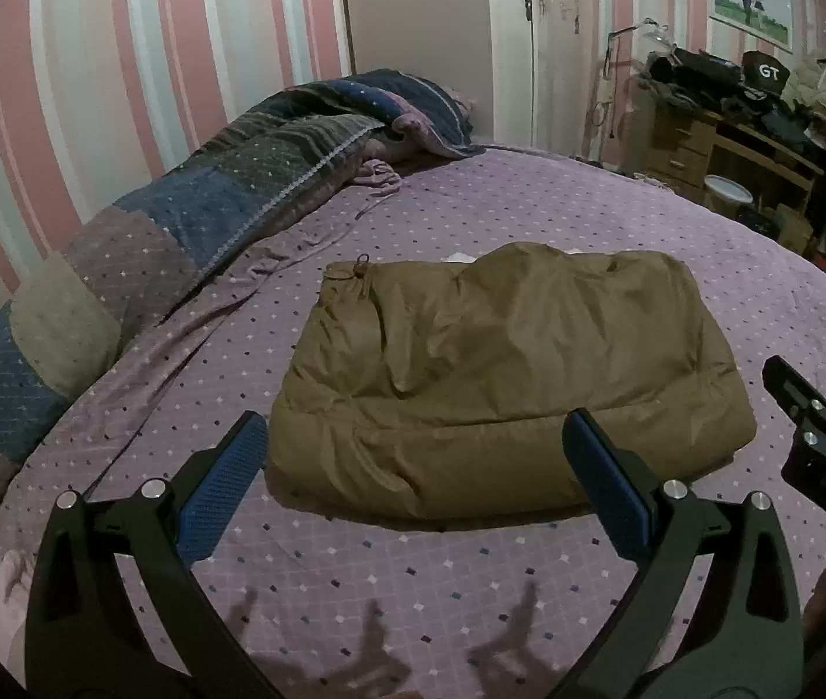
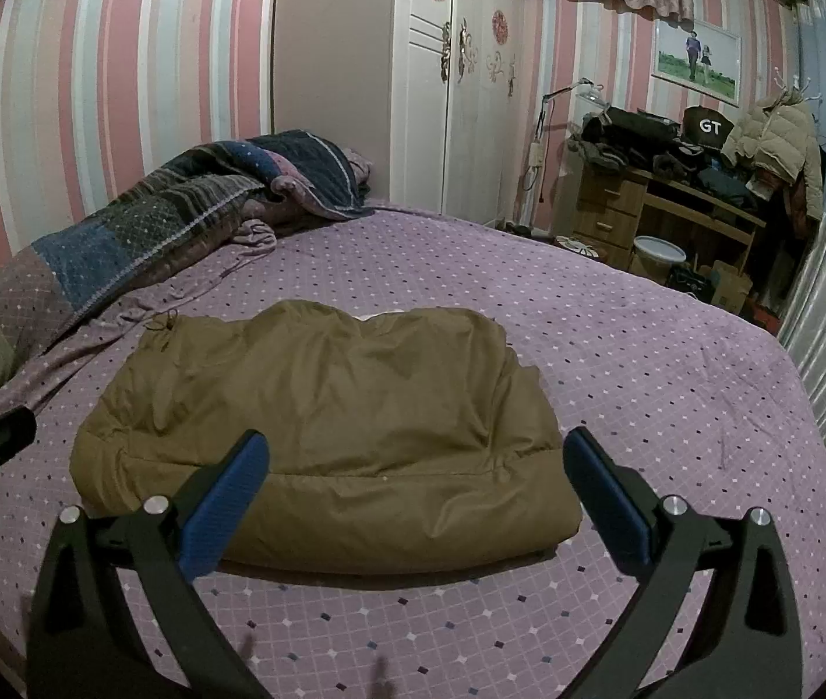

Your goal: Fold large clothes

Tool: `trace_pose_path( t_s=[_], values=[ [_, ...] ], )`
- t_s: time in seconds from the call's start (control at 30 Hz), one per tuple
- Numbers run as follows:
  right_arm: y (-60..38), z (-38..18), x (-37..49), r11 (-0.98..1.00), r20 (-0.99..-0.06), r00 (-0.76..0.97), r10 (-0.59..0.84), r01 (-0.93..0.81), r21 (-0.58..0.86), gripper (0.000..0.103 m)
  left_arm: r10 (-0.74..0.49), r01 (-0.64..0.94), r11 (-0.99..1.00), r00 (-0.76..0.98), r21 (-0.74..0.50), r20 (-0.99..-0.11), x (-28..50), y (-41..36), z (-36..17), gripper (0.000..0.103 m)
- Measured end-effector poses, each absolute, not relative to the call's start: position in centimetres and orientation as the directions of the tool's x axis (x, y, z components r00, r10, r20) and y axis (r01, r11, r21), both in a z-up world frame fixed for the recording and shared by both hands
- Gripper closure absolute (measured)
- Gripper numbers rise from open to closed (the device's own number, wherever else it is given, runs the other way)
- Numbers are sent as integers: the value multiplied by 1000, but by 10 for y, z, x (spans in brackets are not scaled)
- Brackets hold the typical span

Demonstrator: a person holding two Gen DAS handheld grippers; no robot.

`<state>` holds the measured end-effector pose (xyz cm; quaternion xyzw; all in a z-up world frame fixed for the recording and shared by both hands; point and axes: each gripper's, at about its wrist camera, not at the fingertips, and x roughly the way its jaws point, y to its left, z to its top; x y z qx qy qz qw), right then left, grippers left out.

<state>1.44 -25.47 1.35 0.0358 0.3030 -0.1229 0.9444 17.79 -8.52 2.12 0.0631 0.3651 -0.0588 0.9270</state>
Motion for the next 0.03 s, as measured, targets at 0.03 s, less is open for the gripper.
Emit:
trace_pose_path(
  t_s=[0.03],
  values=[
    [-255,14,14,968,-580,787,-209,253,-7,2,-60,154,985,728,78,-683,178,-85,21,3]
  ],
)
